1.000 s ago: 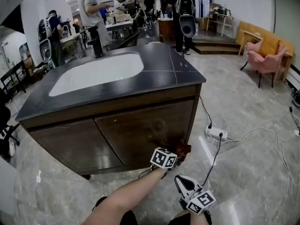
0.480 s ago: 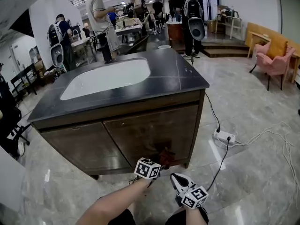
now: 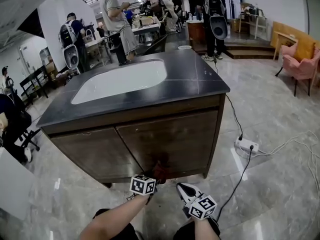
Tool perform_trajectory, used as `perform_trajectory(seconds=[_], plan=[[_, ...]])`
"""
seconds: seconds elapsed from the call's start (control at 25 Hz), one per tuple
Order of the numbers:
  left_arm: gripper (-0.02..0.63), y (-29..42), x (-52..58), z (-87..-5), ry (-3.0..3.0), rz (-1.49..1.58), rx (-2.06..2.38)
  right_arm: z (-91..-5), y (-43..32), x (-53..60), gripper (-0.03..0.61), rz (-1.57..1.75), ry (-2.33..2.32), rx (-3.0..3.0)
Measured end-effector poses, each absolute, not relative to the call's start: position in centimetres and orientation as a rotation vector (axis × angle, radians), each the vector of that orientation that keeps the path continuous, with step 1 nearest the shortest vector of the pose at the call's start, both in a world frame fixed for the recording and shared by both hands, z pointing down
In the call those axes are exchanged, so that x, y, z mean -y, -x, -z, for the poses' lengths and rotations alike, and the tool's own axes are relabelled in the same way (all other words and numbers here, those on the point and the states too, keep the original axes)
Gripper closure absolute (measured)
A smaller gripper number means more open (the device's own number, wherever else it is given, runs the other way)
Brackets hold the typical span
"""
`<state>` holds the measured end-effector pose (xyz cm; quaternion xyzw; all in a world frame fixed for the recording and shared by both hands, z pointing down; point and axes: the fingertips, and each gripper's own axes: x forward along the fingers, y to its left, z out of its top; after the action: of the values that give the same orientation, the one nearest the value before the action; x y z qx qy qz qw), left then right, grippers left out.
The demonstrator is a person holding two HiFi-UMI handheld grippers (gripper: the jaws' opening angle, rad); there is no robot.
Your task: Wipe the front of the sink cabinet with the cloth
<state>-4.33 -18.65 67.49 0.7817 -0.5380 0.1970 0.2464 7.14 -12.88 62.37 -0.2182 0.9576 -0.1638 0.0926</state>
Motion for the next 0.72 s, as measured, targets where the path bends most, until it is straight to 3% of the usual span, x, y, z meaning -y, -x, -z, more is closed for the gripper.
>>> perform_trajectory(seconds=[0.4,0.72], plan=[[0.477,9.9,16.2,-70.3,-1.862,-0.469,1.558,-61.2,-5.7,12.0,0.566,0.439,0.587,-2.866],[0.477,3.0,18.8,-71.7,-2.042,-0.517,1.414,-60.4,-9.4,14.0,0.566,0.439,0.714,-2.782]])
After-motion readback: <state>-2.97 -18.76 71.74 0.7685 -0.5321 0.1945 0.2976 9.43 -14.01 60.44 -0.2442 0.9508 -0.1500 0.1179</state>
